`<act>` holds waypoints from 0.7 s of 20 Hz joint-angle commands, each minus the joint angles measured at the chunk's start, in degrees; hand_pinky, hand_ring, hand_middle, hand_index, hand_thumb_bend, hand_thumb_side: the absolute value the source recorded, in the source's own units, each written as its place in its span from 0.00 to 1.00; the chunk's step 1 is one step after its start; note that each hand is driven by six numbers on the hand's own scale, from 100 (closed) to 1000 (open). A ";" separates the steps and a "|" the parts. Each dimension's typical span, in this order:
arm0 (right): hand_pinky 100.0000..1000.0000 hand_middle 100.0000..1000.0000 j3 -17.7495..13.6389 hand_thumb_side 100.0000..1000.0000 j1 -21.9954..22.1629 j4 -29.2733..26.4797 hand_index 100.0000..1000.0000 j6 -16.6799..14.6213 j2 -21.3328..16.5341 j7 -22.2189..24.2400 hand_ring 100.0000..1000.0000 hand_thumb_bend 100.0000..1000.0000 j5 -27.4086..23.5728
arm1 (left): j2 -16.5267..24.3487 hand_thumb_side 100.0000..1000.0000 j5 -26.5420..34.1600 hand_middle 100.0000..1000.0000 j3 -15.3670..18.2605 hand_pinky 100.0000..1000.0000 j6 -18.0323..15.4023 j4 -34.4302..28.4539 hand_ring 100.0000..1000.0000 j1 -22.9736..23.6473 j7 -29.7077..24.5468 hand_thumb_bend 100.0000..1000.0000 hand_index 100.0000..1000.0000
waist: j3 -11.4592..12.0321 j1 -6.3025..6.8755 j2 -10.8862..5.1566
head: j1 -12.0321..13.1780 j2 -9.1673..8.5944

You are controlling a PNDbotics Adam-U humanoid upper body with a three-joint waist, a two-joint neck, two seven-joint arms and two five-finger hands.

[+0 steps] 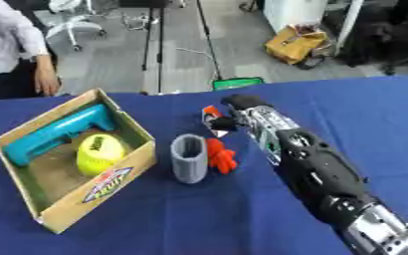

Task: Pick up objects on the table and place them in the box.

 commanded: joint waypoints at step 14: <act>0.89 0.92 -0.79 1.00 -0.61 0.67 1.00 -0.57 -0.44 2.43 0.98 0.20 -0.49 | 0.27 1.00 0.35 0.89 0.17 1.00 0.06 -0.83 0.92 -0.68 0.17 0.00 0.82 | 0.61 -0.22 -0.66 | -0.32 -0.99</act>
